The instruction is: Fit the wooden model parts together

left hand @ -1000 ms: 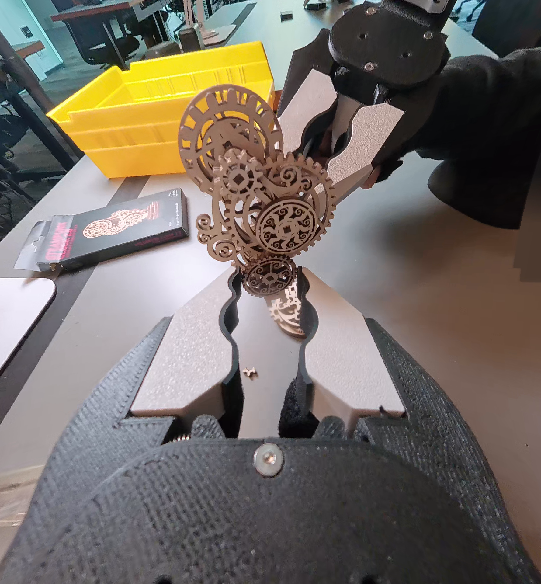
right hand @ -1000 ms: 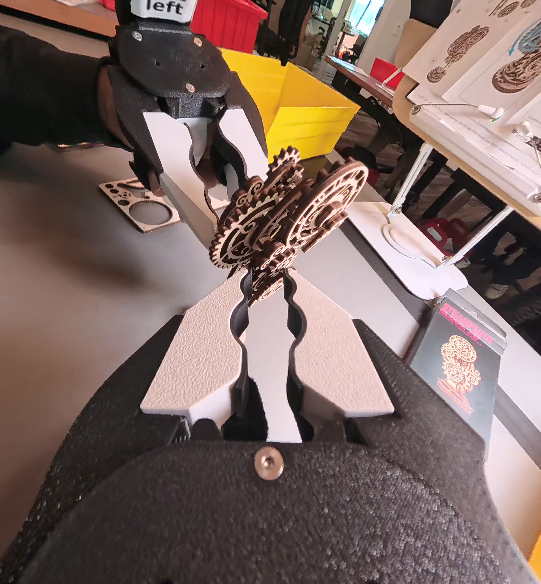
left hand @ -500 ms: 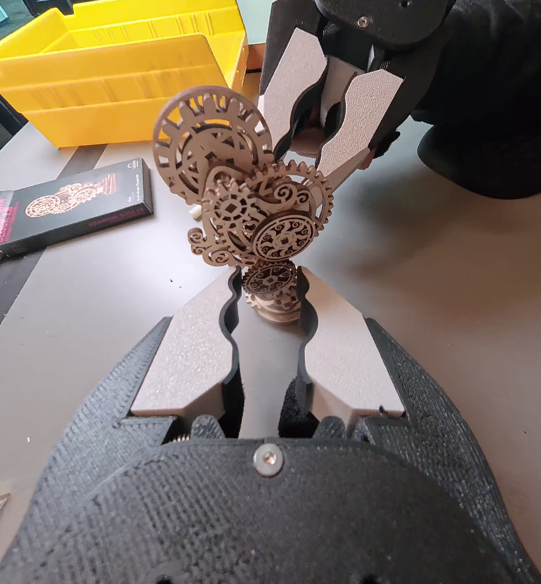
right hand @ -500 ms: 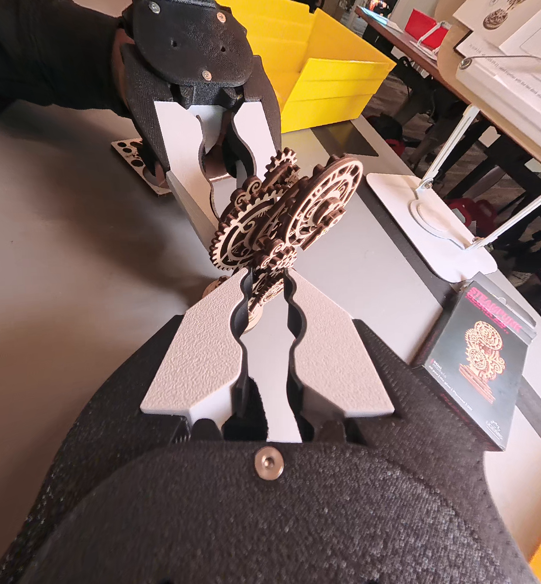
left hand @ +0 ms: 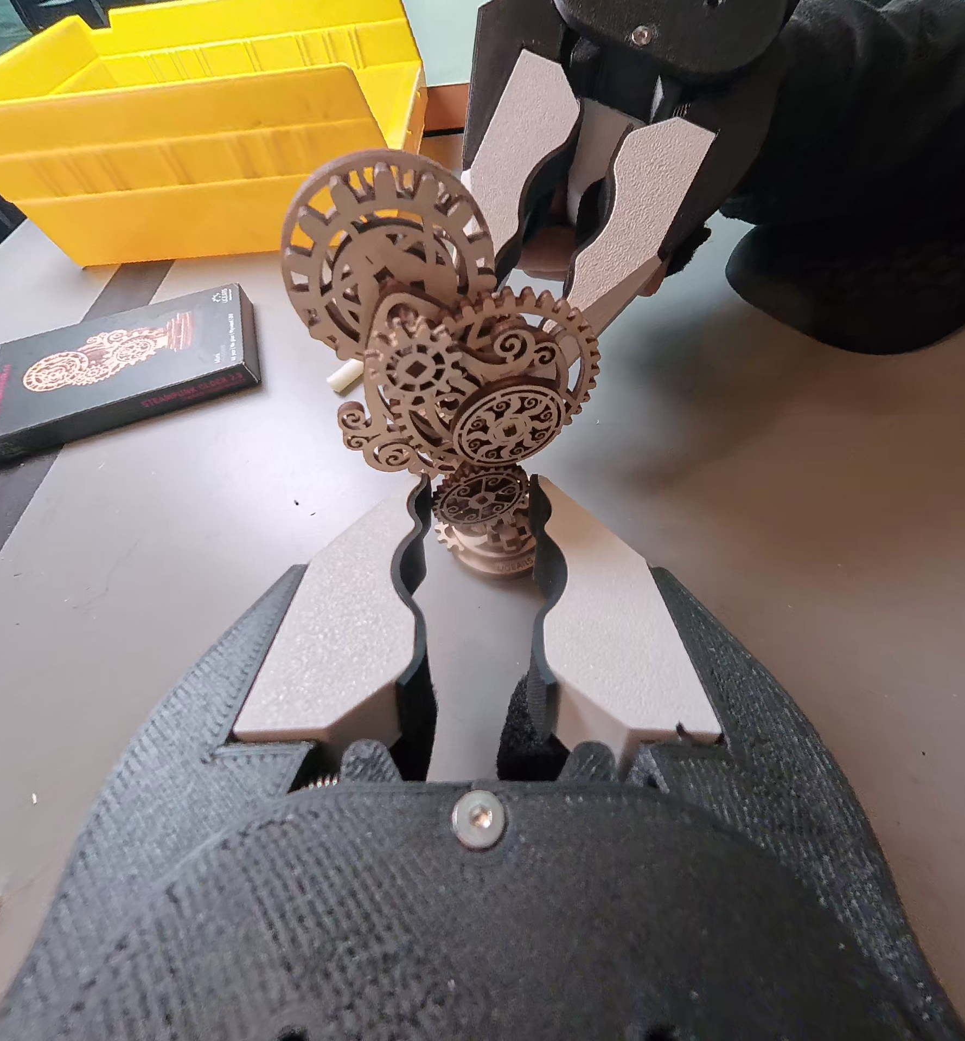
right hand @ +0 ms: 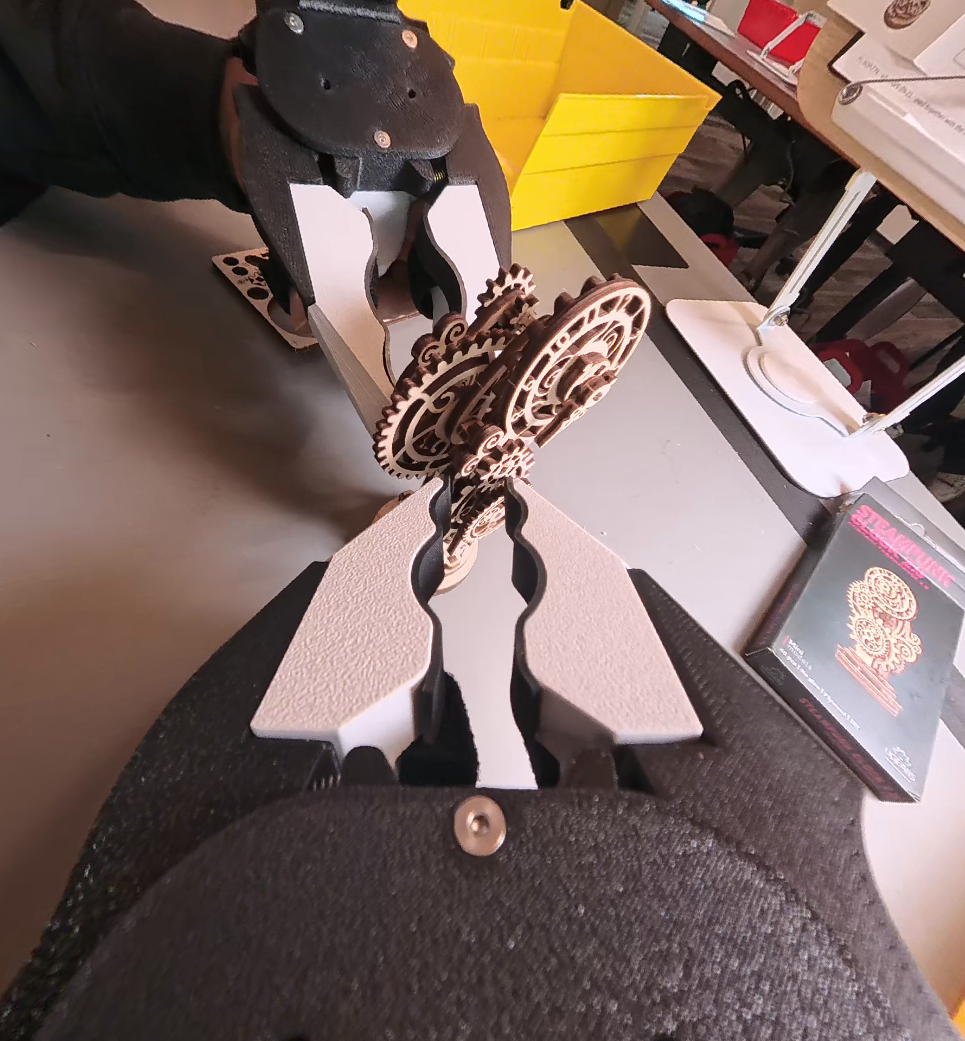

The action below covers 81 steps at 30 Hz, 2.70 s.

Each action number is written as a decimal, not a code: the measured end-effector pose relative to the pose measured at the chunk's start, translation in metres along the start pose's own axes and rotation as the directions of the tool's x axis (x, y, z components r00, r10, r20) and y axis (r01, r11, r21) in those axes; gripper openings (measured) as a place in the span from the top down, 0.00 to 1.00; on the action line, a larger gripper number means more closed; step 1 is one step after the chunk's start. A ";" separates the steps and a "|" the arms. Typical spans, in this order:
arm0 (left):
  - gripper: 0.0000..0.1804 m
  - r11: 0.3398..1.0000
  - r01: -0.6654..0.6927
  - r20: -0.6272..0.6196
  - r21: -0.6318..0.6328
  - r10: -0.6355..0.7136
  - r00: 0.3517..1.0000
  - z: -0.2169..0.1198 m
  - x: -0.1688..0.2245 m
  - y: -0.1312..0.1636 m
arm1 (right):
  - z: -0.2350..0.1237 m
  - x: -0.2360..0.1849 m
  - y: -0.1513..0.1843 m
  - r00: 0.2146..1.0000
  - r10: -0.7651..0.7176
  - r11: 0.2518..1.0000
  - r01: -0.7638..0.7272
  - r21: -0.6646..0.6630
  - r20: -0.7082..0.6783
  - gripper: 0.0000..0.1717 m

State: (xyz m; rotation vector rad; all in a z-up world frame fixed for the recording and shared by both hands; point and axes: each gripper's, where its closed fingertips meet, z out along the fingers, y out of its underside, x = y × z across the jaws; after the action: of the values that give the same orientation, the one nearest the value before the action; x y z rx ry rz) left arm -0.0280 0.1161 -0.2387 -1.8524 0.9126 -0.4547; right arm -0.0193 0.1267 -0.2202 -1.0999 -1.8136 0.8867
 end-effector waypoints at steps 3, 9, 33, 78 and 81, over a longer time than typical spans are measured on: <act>0.82 1.000 0.006 -0.009 0.006 -0.006 1.000 0.000 0.000 0.000 | 0.000 -0.001 -0.001 1.000 0.011 1.000 -0.011 0.008 0.009 0.90; 0.82 1.000 0.006 -0.015 0.006 -0.006 1.000 -0.001 0.001 -0.001 | -0.001 -0.002 -0.003 0.997 0.058 0.997 -0.060 0.049 0.044 0.89; 0.82 1.000 -0.013 -0.035 -0.012 0.012 0.999 -0.001 0.007 0.002 | -0.004 -0.010 0.001 0.994 0.056 0.998 -0.057 0.013 0.092 0.89; 0.82 0.998 0.053 -0.151 0.044 -0.045 0.987 0.007 0.018 -0.003 | -0.019 -0.017 0.000 0.978 0.123 0.992 -0.121 -0.025 0.167 0.80; 0.82 0.998 0.051 -0.151 0.048 -0.044 0.988 0.007 0.018 -0.003 | -0.023 -0.011 0.002 0.975 0.156 0.988 -0.153 -0.030 0.157 0.76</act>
State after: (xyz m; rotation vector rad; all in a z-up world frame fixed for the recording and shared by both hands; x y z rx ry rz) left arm -0.0106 0.1071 -0.2404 -1.8143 0.9491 -0.6482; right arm 0.0053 0.1208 -0.2149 -1.2245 -1.8864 1.0788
